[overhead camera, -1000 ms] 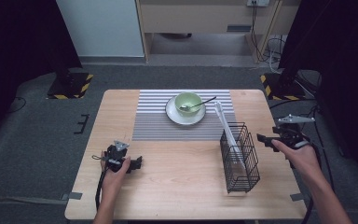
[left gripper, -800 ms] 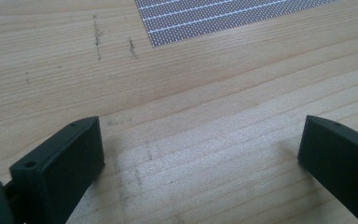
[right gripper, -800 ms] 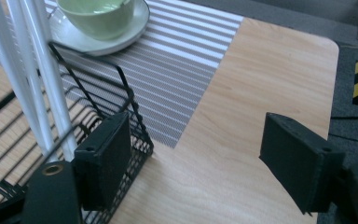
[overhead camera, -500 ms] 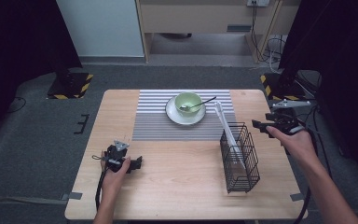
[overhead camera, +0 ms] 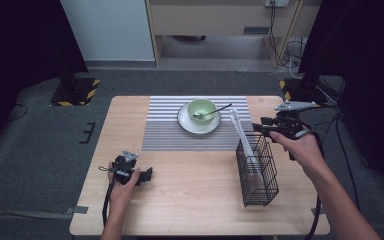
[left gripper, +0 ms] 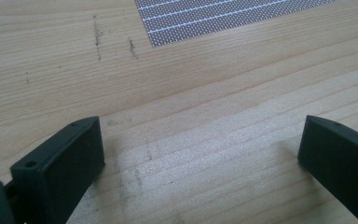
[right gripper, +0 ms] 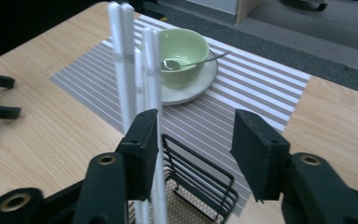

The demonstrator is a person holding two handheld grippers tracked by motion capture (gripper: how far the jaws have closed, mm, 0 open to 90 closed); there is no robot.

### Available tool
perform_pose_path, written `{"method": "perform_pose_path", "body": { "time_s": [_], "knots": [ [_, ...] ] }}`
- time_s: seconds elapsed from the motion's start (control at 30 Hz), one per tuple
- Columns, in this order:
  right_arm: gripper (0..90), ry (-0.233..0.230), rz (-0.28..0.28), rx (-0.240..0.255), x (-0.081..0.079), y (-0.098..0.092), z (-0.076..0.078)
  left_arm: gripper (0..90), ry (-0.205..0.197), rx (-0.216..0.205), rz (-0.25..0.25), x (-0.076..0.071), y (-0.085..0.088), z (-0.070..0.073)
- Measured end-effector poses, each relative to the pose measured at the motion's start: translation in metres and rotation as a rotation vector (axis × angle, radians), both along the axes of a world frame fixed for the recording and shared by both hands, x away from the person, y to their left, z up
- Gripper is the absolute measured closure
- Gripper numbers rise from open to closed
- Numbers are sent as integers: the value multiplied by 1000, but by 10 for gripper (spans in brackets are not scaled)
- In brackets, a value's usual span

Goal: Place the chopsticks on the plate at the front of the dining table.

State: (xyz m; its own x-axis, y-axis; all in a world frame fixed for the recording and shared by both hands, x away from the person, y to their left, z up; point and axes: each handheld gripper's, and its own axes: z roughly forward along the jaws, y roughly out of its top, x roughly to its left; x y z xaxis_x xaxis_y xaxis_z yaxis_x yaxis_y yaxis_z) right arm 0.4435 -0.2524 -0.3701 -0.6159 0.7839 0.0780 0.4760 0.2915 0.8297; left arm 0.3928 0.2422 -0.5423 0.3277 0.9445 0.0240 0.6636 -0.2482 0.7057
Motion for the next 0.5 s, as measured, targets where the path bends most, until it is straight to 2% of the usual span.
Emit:
{"method": "perform_pose_path", "body": {
  "time_s": [0.2, 0.5],
  "knots": [
    [610, -8, 28, 26, 0, 10, 3, 0, 0, 0, 0, 0, 0, 0],
    [619, -17, 51, 41, 1, 29, 5, 0, 0, 0, 0, 0, 0, 0]
  ]
}}
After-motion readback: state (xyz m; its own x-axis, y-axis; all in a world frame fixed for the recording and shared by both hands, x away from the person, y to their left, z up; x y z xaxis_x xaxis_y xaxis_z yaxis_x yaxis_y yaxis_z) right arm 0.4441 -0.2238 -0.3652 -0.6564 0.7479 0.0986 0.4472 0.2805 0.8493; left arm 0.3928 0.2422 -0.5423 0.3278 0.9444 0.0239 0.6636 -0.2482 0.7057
